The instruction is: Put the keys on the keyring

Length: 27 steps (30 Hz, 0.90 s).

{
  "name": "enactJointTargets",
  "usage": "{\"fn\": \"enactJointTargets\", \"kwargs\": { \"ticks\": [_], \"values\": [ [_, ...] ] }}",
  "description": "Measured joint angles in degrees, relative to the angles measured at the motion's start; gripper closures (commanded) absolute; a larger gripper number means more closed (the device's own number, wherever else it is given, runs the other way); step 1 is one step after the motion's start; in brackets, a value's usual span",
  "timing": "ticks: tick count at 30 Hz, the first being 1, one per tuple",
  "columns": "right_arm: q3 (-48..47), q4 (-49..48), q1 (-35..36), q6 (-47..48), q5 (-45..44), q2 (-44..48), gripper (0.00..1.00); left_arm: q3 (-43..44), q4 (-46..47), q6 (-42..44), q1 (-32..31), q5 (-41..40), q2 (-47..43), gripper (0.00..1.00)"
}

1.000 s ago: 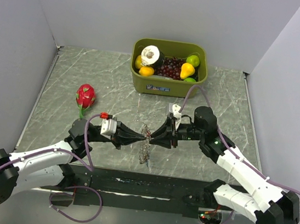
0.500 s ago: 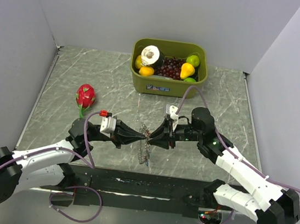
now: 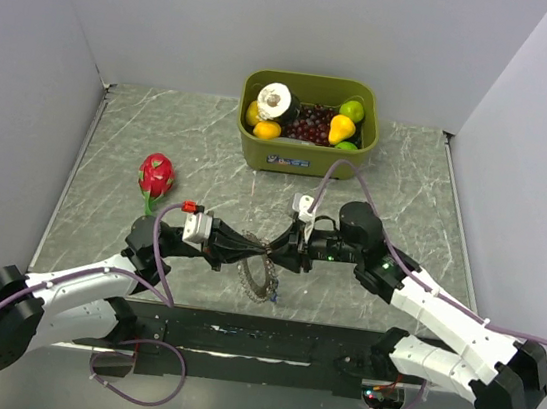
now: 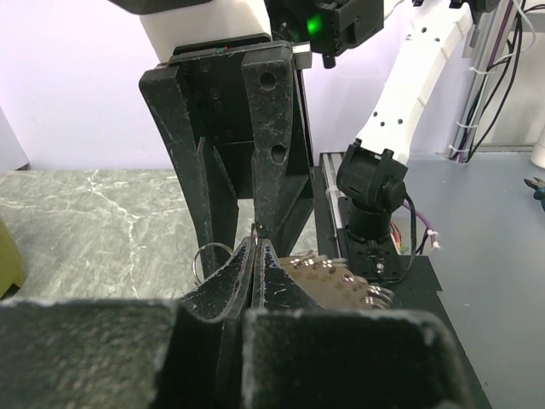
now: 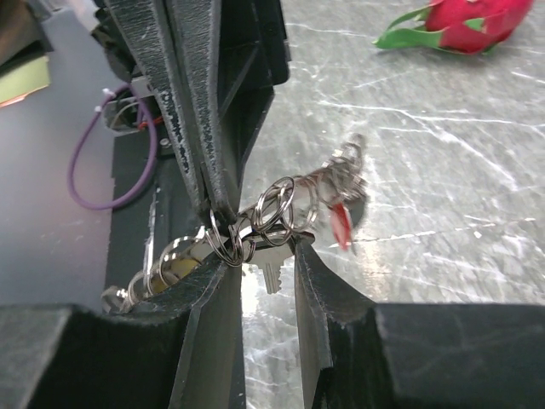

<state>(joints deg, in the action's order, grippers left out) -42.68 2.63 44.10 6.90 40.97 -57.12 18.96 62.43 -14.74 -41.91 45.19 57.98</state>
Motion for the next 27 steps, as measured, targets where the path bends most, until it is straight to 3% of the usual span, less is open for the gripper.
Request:
{"fn": "enactJointTargets", "kwargs": {
  "ticks": [2, 3, 5, 11, 16, 19, 20, 23, 27],
  "values": [
    [0.1, 0.1, 0.2, 0.0, -1.4, 0.4, 0.86, 0.0, -0.2, 0.2, 0.0, 0.0, 0.0, 0.99],
    [0.1, 0.2, 0.3, 0.0, -2.0, 0.7, 0.72, 0.0, -0.3, 0.4, 0.0, 0.0, 0.0, 0.99],
    [0.7, 0.4, 0.4, 0.0, -3.3, 1.8, 0.58, 0.0, -0.7, 0.6, 0.0, 0.0, -0.3, 0.99],
    [2.1, 2.8, 0.4, 0.9, -8.5, 7.1, 0.39, 0.0, -2.5, 2.0, 0.0, 0.0, -1.9, 0.99],
    [2.5, 3.9, 0.4, 2.2, -11.3, 12.0, 0.36, 0.0, -2.5, 2.1, 0.0, 0.0, -2.5, 0.99],
    [2.5, 3.5, 0.4, 2.2, -9.9, 13.8, 0.42, 0.0, -2.4, 2.0, 0.0, 0.1, -2.5, 0.99],
    [2.5, 3.2, 0.4, 2.1, -8.9, 14.0, 0.51, 0.0, -2.4, 2.0, 0.0, 0.2, -2.4, 0.99],
    [2.5, 2.1, 0.4, 1.7, -5.5, 13.7, 0.61, 0.0, -2.2, 2.0, 0.0, 0.7, -2.1, 0.99],
    [2.4, 1.1, 0.4, 1.3, -0.2, 11.3, 0.63, 0.0, -2.1, 2.0, 0.0, 1.2, -1.6, 0.99]
  ]
}}
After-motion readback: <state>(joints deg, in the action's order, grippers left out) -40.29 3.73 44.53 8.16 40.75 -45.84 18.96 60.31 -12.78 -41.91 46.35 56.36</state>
